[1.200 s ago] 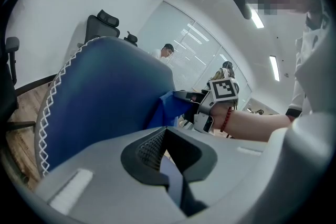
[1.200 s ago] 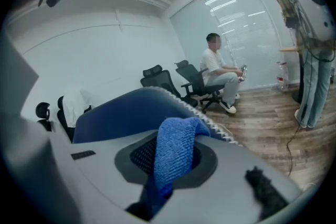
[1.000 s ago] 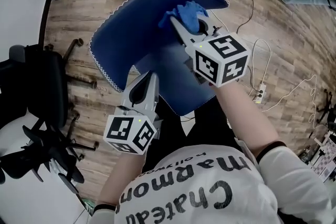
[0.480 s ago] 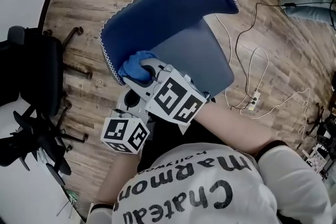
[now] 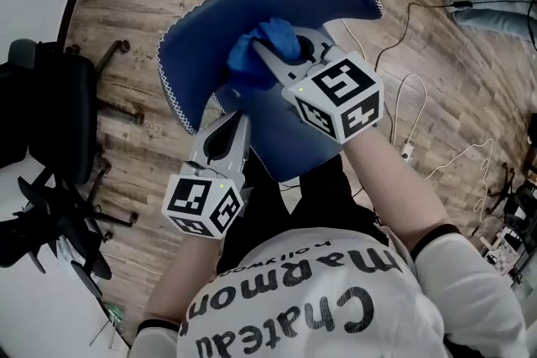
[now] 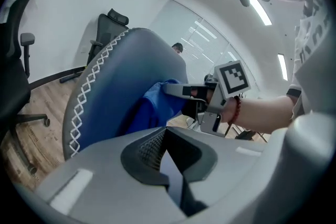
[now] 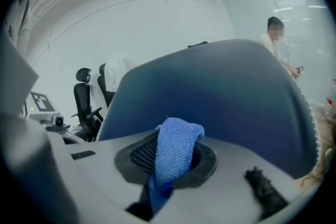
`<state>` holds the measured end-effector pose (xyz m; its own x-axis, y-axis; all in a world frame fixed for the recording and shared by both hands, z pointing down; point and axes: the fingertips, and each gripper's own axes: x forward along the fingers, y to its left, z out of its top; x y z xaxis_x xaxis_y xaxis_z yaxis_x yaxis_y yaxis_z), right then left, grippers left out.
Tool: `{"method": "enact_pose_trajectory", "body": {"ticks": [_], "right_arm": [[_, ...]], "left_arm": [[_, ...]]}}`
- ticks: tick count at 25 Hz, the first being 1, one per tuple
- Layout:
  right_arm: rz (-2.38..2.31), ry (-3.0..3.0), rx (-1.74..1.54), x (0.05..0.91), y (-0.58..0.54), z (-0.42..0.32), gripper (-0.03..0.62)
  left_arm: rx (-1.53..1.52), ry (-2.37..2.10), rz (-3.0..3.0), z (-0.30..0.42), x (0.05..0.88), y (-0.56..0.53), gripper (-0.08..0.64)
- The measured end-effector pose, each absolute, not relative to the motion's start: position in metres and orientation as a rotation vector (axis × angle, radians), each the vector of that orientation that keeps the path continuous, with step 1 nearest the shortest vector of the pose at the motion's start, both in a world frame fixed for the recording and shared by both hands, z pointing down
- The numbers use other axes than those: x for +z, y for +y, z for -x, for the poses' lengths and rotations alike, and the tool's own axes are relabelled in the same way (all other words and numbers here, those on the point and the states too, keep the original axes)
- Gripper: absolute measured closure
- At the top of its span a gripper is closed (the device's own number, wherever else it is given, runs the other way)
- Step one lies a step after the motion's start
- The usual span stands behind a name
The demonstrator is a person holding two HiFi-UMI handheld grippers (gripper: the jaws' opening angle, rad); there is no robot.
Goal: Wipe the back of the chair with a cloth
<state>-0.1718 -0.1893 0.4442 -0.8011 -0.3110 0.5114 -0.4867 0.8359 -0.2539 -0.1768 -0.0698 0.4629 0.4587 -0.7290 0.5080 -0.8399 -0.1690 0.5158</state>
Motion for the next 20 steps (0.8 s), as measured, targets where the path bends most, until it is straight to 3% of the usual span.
{"method": "enact_pose_trajectory", "body": {"ticks": [20], "right_arm": [[-1.170, -2.345, 0.447, 0.439, -0.287, 0.008, 0.538]], "left_arm": [[0.238, -1.143, -2.003, 0.122, 0.463, -0.057, 0.551]]}}
